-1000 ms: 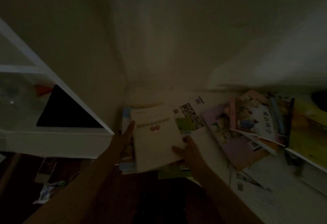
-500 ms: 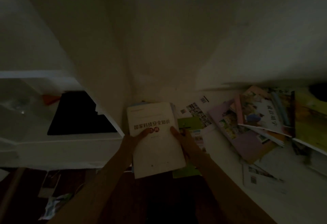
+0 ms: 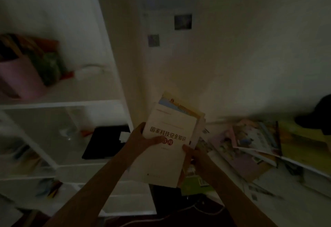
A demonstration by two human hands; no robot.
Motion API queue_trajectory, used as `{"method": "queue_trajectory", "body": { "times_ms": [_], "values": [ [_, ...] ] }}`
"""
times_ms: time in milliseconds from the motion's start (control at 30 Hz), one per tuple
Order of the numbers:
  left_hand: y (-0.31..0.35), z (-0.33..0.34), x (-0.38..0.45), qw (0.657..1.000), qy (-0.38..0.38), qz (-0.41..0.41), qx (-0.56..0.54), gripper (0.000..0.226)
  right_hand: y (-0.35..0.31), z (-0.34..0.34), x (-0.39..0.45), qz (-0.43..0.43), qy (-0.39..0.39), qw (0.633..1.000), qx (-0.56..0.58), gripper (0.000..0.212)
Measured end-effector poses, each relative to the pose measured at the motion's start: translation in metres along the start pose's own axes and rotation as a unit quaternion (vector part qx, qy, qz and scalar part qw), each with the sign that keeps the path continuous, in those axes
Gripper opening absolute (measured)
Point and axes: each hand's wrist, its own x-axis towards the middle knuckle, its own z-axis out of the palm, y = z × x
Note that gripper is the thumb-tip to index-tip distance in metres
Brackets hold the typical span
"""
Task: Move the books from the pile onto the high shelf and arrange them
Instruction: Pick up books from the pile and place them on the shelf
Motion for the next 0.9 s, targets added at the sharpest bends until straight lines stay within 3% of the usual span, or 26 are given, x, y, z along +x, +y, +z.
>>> {"method": "queue_trajectory", "body": {
  "times_ms": [100,200,367,500,800,900],
  "values": [
    [0.034,-0.005,-0.042,0.996,0.061,0.051,-0.03,0.043,-0.033,0.025,-0.034,-0.094,-0.014,0.995,0.036,0.043],
    [0.072,-0.013,-0.085,0.981,0.139,0.119,-0.057,0.037,-0.076,0.061,-0.072,-0.199,-0.035,0.976,0.076,0.031],
    [0.154,-0.041,-0.15,0.943,0.23,0.231,-0.067,0.042,-0.154,0.121,-0.13,-0.354,-0.091,0.929,0.058,0.042],
    [0.224,-0.06,-0.177,0.91,0.275,0.301,-0.072,0.042,-0.228,0.159,-0.153,-0.414,-0.142,0.897,0.059,0.039],
    [0.368,-0.087,-0.124,0.808,0.288,0.492,-0.148,0.047,-0.428,0.231,-0.134,-0.579,-0.145,0.801,-0.052,0.023],
    [0.412,-0.096,-0.078,0.78,0.309,0.518,-0.171,0.044,-0.482,0.248,-0.111,-0.608,-0.103,0.776,-0.131,0.035]
  ]
}}
